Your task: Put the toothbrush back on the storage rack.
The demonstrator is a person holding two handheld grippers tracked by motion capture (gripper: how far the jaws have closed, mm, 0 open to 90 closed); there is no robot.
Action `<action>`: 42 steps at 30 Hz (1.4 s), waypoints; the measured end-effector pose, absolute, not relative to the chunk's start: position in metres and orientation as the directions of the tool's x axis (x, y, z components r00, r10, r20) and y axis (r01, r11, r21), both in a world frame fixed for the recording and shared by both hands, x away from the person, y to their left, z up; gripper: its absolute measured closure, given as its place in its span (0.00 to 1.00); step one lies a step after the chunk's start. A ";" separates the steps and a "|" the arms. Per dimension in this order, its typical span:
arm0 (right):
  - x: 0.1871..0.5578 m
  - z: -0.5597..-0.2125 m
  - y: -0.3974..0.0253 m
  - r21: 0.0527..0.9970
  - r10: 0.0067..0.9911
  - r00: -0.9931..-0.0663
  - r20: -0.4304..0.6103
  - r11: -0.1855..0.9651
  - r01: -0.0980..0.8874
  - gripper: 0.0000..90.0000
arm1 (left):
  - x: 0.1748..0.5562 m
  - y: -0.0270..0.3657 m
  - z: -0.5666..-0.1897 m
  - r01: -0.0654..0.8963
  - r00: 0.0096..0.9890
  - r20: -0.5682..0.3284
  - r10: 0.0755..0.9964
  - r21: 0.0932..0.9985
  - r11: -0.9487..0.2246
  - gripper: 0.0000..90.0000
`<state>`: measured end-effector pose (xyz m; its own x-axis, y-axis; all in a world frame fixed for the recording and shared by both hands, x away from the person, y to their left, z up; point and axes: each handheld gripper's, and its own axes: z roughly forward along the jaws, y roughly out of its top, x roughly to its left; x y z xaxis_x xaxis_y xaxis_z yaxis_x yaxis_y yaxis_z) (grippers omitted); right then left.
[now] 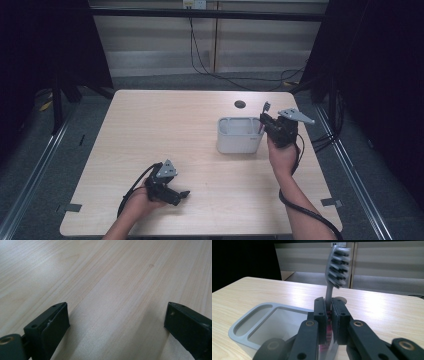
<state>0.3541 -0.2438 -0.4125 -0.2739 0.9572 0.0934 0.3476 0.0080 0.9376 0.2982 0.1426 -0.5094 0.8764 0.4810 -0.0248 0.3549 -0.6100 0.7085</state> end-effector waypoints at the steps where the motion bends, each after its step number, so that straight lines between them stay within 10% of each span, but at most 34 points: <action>1: 0.354 -0.412 -0.244 0.938 0.957 -0.274 0.093 0.008 0.348 0.93 | 0.298 0.143 -0.509 0.354 0.877 -0.024 0.480 0.708 -0.611 0.06; 42: 0.341 -0.428 -0.242 0.930 0.955 -0.280 0.102 0.009 0.368 0.92 | 0.298 0.143 -0.509 0.354 0.877 -0.026 0.479 0.709 -0.610 0.06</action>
<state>0.3408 -0.2425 -0.4281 -0.2801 0.9546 0.1016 0.3676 0.0089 0.9299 0.2983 0.1427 -0.5095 0.8774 0.4791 -0.0260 0.3541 -0.6099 0.7090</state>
